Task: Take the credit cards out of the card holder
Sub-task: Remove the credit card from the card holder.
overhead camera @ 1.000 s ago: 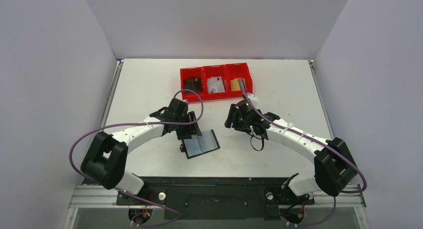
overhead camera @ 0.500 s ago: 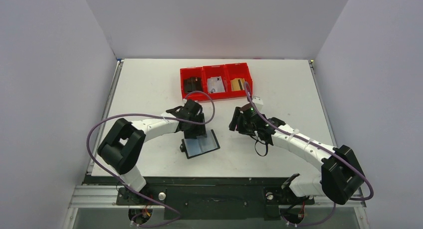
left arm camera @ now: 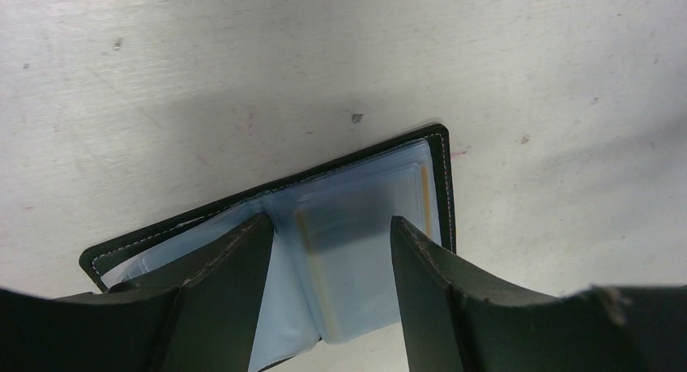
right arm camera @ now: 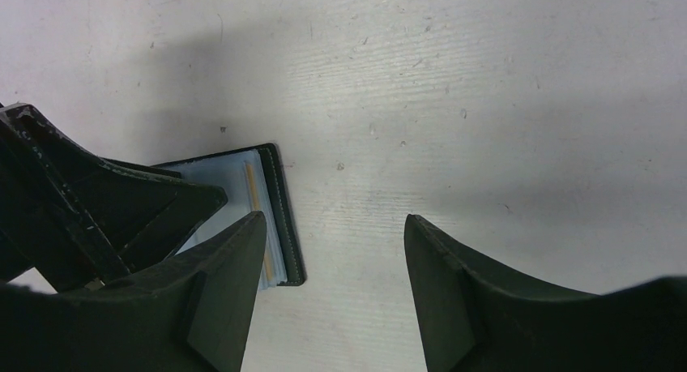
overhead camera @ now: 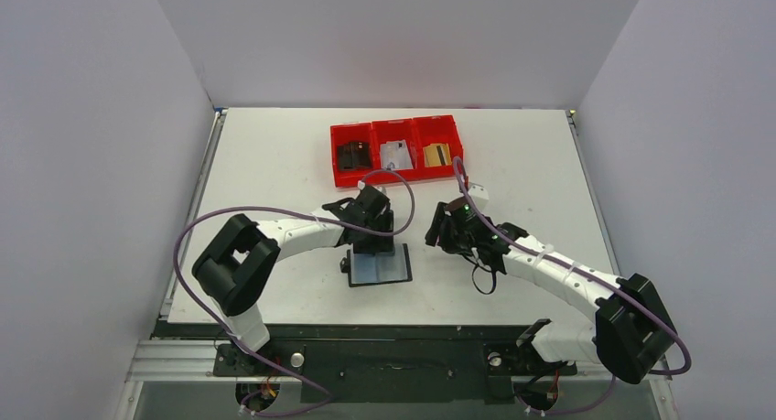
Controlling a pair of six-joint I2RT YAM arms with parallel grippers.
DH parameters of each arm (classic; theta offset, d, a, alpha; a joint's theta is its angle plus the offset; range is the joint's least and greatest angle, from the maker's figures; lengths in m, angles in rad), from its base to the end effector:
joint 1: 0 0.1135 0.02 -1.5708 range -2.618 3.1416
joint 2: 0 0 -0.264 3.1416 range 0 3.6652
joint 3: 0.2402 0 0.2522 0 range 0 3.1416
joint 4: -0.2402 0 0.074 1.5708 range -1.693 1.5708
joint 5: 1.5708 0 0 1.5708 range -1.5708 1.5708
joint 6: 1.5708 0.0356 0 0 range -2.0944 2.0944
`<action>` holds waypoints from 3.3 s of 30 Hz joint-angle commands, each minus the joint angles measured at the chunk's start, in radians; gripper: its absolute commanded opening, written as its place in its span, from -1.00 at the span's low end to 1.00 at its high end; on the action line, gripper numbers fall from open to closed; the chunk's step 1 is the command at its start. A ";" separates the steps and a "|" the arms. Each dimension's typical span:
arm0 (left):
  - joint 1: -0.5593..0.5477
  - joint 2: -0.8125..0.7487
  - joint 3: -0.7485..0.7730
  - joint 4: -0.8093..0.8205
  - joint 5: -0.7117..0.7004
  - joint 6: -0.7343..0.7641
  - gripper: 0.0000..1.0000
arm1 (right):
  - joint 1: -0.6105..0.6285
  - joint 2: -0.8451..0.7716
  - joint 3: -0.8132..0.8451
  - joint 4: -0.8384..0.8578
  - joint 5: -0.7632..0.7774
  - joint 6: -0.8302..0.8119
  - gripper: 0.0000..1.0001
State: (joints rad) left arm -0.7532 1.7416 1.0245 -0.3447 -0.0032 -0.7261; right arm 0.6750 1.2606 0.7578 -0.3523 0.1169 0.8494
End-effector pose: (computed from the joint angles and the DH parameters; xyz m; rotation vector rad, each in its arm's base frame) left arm 0.2498 -0.2341 0.1622 0.0358 2.7241 -0.4745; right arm 0.2015 0.1559 0.2169 0.2715 2.4794 0.5384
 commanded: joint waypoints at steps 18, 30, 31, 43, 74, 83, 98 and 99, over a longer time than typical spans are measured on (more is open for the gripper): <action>-0.028 -0.174 -0.029 -0.091 0.022 -0.090 0.06 | 0.137 -0.020 -0.007 0.028 0.044 0.077 0.03; -0.002 -0.251 -0.185 -0.046 0.039 -0.034 -0.52 | 0.224 0.118 0.067 0.053 0.046 0.112 -0.56; 0.001 -0.244 -0.187 -0.037 0.039 -0.028 -0.60 | 0.225 0.131 0.074 0.053 0.048 0.113 -0.63; 0.007 -0.182 -0.224 -0.034 -0.012 -0.017 -1.00 | 0.254 0.212 0.107 0.032 0.062 0.117 -1.00; 0.015 -0.169 -0.223 -0.018 0.003 -0.008 -1.00 | 0.338 0.396 0.188 0.023 0.082 0.137 -1.00; 0.016 -0.180 -0.209 -0.013 0.045 0.005 -1.00 | 0.315 0.422 0.168 0.120 -0.008 0.132 -1.00; 0.017 -0.246 -0.170 0.078 0.231 -0.027 -0.83 | 0.241 0.432 0.051 0.305 -0.156 0.194 -1.00; 0.018 -0.250 -0.170 0.083 0.247 -0.033 -0.82 | 0.241 0.432 0.048 0.308 -0.158 0.196 -1.00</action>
State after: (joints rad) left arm -0.7380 1.5402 0.8104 -0.3424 0.1600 -0.7341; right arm 0.9245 1.6684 0.8295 -0.0952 -0.0166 1.0260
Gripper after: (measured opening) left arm 0.081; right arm 0.002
